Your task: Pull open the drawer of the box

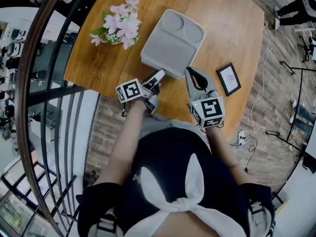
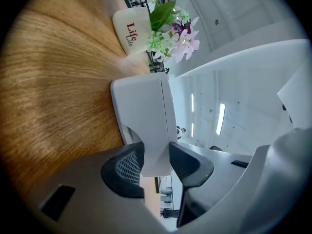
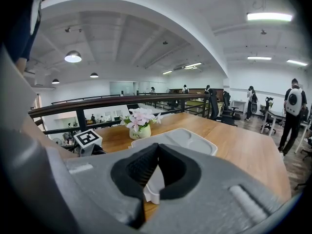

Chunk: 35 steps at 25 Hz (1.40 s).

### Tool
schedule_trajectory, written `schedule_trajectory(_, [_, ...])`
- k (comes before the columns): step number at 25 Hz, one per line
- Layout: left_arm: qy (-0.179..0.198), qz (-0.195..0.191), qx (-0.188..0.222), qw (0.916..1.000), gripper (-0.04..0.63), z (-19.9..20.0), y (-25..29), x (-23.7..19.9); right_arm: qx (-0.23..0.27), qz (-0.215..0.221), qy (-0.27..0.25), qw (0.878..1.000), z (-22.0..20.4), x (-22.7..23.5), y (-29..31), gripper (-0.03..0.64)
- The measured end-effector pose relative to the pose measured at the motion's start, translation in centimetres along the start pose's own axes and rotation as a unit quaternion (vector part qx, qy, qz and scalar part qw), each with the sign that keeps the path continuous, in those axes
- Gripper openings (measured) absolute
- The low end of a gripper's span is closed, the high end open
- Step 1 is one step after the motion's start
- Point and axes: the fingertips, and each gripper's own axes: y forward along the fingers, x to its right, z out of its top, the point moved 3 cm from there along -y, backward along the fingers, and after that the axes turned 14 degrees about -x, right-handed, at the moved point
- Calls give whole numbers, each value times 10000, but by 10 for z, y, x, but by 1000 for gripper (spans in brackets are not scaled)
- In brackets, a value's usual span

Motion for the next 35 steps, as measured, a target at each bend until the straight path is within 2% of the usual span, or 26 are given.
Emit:
schedule_trajectory(5, [-300,-192,144,9993,168,-2,1,3,22,10,-10,10000,3,1,0,-2])
schedule_trajectory(8, [-211,13,117,9997,167,-1,-2,-2,11,-1,-9,10000,2,2,0,-2])
schedule_trajectory(18, [-154,114,118,9997,166,-2,-5,-5,34,3,-22,10000,2,2,1,-2])
schedule_trajectory(24, [-246,-11,111,9996,166,-6,-6,-1,42,5,-26,10000,1,1,-1,-2])
schedule_trajectory(32, [-155,114,83,9998,166,-10,-12,-3,9,15,-63,10000,0,-2,-2,-2])
schedule_trajectory(35, [-294,-16,86,9995,166,-11,-10,1,3,0,-77,10000,-2,-1,-1,-2])
